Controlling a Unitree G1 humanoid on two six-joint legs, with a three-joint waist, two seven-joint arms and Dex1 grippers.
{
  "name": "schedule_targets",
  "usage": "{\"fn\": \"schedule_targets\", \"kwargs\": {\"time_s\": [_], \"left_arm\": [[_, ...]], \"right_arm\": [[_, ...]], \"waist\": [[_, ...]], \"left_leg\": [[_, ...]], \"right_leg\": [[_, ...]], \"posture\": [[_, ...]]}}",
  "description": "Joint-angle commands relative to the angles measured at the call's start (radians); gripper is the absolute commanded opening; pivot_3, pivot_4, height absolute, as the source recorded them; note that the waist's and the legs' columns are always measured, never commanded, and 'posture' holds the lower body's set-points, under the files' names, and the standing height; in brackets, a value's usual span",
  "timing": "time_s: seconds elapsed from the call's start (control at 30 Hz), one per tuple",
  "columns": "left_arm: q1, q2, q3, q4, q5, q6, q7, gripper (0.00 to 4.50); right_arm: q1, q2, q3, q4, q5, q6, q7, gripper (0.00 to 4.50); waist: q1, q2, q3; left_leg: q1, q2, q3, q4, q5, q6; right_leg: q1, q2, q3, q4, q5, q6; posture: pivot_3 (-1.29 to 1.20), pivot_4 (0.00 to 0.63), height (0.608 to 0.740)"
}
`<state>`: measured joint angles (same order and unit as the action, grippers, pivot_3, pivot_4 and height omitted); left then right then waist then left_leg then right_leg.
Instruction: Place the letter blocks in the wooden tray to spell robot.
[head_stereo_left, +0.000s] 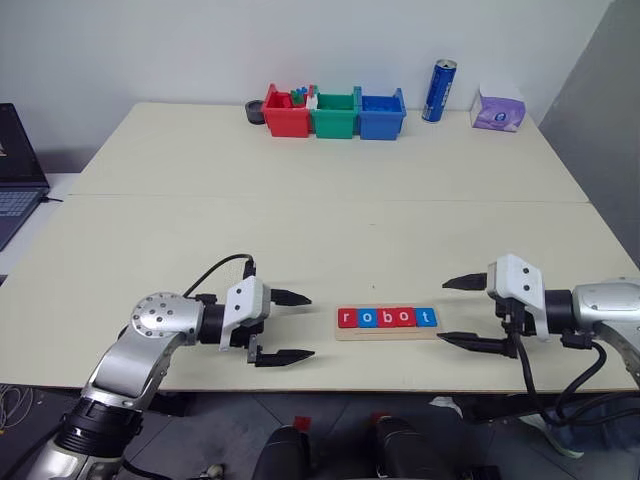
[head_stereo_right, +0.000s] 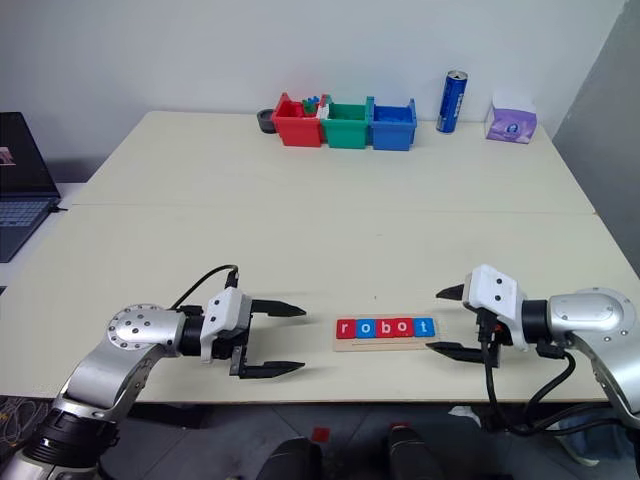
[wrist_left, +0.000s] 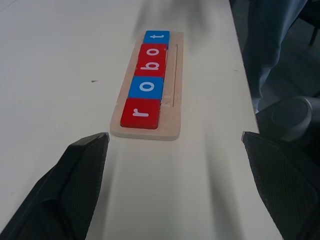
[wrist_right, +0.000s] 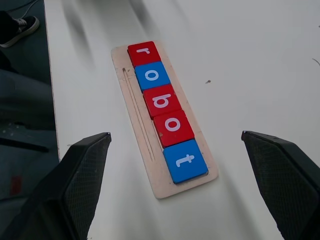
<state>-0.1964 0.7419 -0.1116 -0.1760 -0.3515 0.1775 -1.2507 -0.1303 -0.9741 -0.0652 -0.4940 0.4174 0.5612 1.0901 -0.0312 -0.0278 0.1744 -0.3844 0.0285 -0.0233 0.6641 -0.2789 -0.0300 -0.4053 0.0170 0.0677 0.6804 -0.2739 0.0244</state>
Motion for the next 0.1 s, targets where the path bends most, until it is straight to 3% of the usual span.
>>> {"fn": "schedule_targets", "kwargs": {"time_s": [0.03,0.1], "left_arm": [[-0.022,-0.006,0.011,-0.023,-0.025,0.016,0.004,4.50],[-0.028,-0.003,0.010,-0.023,-0.038,0.032,-0.010,4.50]], "right_arm": [[0.002,-0.011,-0.040,0.000,0.013,-0.026,0.006,4.46],[0.005,-0.013,-0.040,0.006,0.009,-0.034,0.006,4.46]], "waist": [[0.000,0.000,0.000],[0.000,0.000,0.000]], "left_leg": [[0.000,0.000,0.000,0.000,0.000,0.000],[0.000,0.000,0.000,0.000,0.000,0.000]], "right_leg": [[0.000,0.000,0.000,0.000,0.000,0.000],[0.000,0.000,0.000,0.000,0.000,0.000]], "posture": [[0.00,0.150,0.740],[0.00,0.150,0.740]]}}
